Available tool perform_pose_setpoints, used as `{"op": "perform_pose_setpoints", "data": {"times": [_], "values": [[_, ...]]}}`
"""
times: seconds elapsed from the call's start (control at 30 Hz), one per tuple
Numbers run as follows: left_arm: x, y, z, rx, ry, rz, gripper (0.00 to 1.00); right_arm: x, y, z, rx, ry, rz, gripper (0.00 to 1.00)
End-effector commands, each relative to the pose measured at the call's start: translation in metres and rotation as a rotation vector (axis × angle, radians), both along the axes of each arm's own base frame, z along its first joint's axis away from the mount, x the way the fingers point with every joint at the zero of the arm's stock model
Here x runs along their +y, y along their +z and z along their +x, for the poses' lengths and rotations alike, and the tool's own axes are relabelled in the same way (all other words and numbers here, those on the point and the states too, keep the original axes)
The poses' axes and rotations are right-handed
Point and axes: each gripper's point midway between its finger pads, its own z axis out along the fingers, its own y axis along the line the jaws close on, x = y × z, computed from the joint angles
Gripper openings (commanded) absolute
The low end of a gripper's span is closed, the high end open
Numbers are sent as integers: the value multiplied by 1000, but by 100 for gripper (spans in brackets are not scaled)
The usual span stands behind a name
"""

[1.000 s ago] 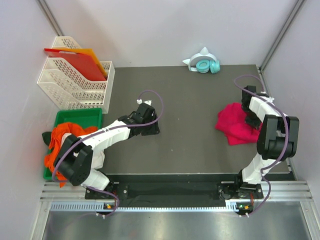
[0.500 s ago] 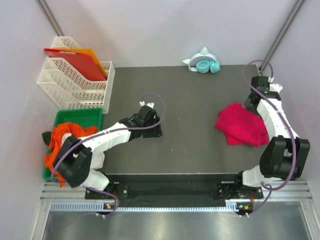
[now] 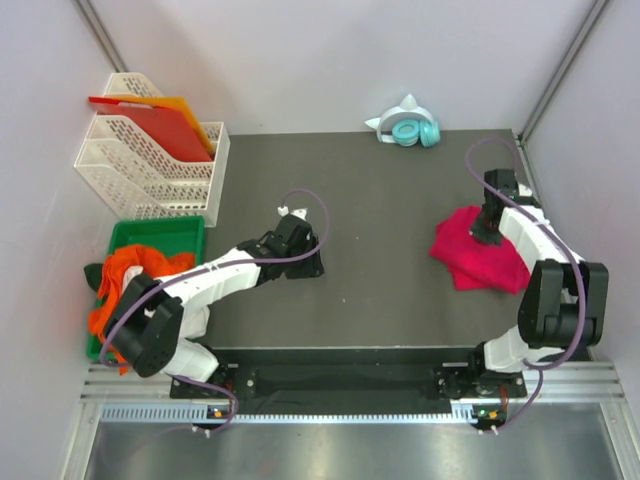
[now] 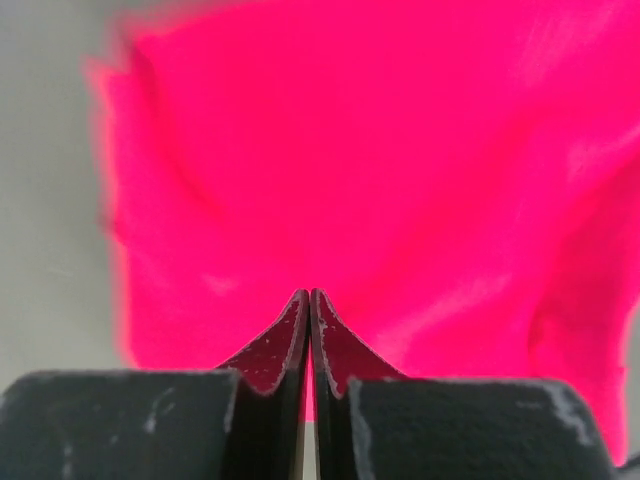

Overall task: Fold and stack the t-shirts
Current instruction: Put the neatly folded tshirt into the corner of the board with the right arm

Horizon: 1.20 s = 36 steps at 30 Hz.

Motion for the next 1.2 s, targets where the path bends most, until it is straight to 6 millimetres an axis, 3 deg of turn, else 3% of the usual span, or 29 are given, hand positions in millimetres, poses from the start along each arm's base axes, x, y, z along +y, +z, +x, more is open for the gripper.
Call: {"op": "perform_pose_setpoints", "data": {"times": [0.0,0.23,0.33,0.4,0.43,0.5,0.6,0.7,0.83,0.93,1.07,1.17], "values": [[-4,8,3,-34,14,-48,48,8,-29,-23,76,-31,40,0],[-3,4,4,-27,22,-35,47,3,-49,-76,219,-90,16,1],[-5,3,5,-20,18,-29,47,7,-46,-72,183,-74,35,1],[-5,3,5,-20,15,-28,47,21,-32,-55,64,16,90,4],[-5,4,5,-21,16,-28,47,33,-16,-35,-46,73,134,7],[-4,8,6,-35,13,-20,48,55,29,-13,-218,199,119,16],[2,16,8,-70,22,-5,50,72,90,13,-404,296,8,35],[8,18,6,-74,34,9,50,87,111,32,-441,349,12,42],[14,17,1,-60,52,19,48,123,82,41,-339,431,80,39],[17,18,-3,-53,57,25,48,146,48,45,-268,459,125,34],[23,20,-6,-54,68,33,48,163,1,50,-169,463,176,20],[25,17,-10,-41,72,36,48,171,-16,54,-140,477,177,17]]}}
